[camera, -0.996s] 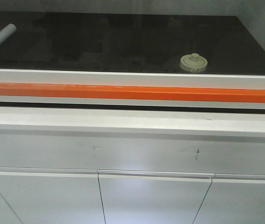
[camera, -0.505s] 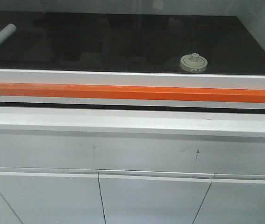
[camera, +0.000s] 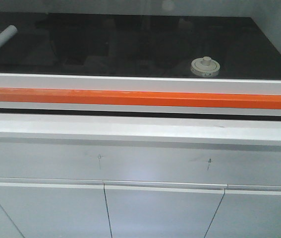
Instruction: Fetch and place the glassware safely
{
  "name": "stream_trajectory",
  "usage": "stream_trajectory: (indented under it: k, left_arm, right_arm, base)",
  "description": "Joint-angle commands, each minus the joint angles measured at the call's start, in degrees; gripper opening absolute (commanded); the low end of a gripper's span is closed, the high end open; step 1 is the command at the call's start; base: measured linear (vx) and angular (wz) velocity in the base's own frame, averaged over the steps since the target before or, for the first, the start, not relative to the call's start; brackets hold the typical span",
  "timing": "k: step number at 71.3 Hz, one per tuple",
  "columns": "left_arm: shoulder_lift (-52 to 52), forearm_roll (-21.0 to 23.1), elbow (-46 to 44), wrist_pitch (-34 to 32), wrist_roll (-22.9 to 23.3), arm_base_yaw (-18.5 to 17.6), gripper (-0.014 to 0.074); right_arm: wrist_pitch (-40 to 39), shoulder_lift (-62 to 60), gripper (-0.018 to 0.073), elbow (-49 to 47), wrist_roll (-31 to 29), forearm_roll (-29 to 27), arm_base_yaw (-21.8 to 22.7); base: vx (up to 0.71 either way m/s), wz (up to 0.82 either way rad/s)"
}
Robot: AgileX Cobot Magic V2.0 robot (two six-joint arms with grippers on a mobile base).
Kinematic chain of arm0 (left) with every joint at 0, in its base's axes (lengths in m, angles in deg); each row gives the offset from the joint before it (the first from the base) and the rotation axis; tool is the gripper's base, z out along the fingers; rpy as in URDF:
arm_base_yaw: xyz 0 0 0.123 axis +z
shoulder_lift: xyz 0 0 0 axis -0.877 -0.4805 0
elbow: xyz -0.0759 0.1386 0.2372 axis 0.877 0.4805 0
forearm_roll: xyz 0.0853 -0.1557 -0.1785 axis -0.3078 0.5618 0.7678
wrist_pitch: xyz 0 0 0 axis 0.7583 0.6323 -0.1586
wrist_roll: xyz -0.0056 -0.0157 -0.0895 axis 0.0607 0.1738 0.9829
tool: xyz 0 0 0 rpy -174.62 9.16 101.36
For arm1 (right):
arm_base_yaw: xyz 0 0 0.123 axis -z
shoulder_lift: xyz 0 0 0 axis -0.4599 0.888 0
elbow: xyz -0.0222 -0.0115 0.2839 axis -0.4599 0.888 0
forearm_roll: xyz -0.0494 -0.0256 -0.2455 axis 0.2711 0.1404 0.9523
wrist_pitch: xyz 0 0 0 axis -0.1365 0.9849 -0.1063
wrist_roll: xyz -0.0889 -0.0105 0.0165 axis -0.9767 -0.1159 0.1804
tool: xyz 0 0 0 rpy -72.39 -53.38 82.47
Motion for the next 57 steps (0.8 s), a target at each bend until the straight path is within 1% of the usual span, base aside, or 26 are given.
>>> stream_trajectory:
  k: [1,29,37,40,44,48,49,50,55,57]
  left_arm:
    - [0.67,0.4,1.48,-4.07,0.3,-0.02,-0.0007]
    - [0.67,0.4,1.48,-4.71,0.36,-0.02,-0.0007]
    - [0.67,0.45,1.48,-6.52,0.4,-0.02,-0.0007]
    - [0.67,0.76,1.37,-8.67,0.53,-0.02,-0.0007]
    - [0.67,1.68,0.98,-13.18,0.89,-0.02,-0.0007]
    - [0.67,2.43,0.92,-20.58,1.39,-0.02,-0.0007]
    - [0.67,2.43,0.92,-21.49,1.51,-0.02,-0.0007]
    - [0.67,2.43,0.92,-24.23,1.51,-0.02,-0.0007]
    - [0.67,2.55,0.88,-33.44,1.51,-0.02,-0.0007]
    - [0.6,2.68,0.71,-35.88,1.6,-0.02,-0.0007]
  right_arm:
    - [-4.31,-0.7,-0.0004,1.16,-0.12,0.55,0.23]
    - [-4.42,-0.7,-0.0004,1.11,-0.06,0.49,0.23]
    - [-5.87,-0.7,-0.0004,1.11,0.98,-1.11,0.23]
    - [-6.73,-0.7,-0.0004,1.11,0.92,-1.65,0.23]
    - [-8.64,-0.7,-0.0004,1.05,0.71,-1.81,0.23]
    - [-11.64,-0.7,-0.0004,0.98,0.71,-1.81,0.23]
    - [-12.66,-0.7,-0.0004,0.98,0.71,-1.81,0.23]
    - [-13.66,-0.7,-0.0004,0.98,0.66,-1.81,0.23]
    - [-20.28,-0.7,-0.0004,0.85,0.7,-1.81,0.23]
    - [-22.28,-0.7,-0.0004,0.6,0.7,-1.81,0.23]
  base:
    - [0.0,0.0]
    - [0.0,0.0]
    - [0.0,0.0]
    - [0.0,0.0]
    - [0.0,0.0]
    - [0.0,0.0]
    - [0.0,0.0]
    - [0.0,0.0]
    - [0.0,0.0]
    - [0.0,0.0]
